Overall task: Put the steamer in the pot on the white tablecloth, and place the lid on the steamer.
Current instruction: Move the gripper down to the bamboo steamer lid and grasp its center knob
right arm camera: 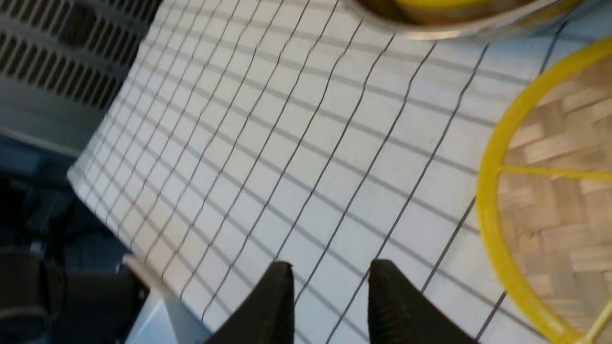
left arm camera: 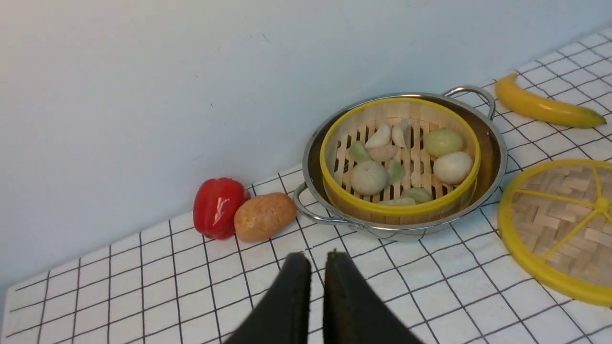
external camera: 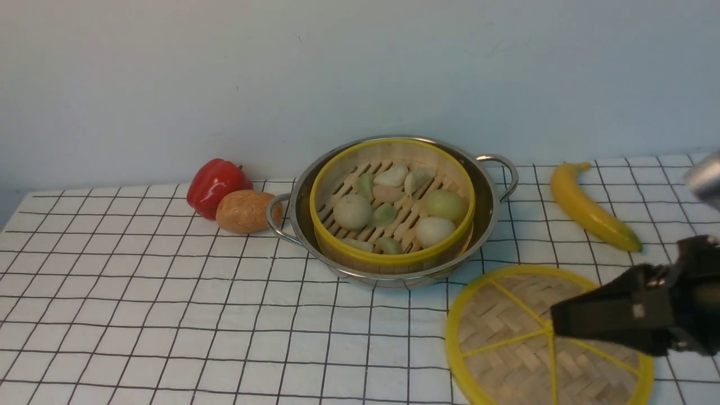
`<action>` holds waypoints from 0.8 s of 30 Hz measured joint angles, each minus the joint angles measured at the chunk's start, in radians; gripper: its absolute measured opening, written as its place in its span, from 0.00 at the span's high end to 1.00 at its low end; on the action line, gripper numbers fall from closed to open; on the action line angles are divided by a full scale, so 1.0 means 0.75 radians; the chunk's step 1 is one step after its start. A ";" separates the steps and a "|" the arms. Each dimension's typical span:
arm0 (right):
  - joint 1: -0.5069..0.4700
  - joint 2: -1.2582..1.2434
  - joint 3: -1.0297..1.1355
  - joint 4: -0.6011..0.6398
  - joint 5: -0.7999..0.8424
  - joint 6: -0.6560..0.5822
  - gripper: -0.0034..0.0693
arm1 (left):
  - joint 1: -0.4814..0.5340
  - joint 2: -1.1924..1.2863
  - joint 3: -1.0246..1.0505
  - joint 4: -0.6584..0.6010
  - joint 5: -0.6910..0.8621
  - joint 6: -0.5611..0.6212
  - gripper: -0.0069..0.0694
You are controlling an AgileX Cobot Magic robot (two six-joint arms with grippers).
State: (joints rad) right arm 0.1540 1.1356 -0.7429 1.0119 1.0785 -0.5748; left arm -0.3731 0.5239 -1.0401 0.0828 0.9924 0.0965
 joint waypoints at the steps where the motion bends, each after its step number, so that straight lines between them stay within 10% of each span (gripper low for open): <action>1: 0.081 0.052 -0.045 -0.082 0.045 0.037 0.62 | 0.000 -0.054 0.063 0.000 -0.013 -0.012 0.86; 13: 0.400 0.269 -0.582 -1.459 0.130 0.940 0.62 | 0.000 -0.182 0.346 -0.093 -0.092 -0.084 0.85; 24: 0.403 0.576 -0.596 -1.522 -0.036 1.002 0.62 | 0.000 -0.182 0.349 -0.133 -0.234 -0.069 0.84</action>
State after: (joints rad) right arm 0.4563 1.5676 -1.1901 -0.1292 1.0513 0.1767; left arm -0.3731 0.3878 -0.7780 -0.0172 0.8170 0.0444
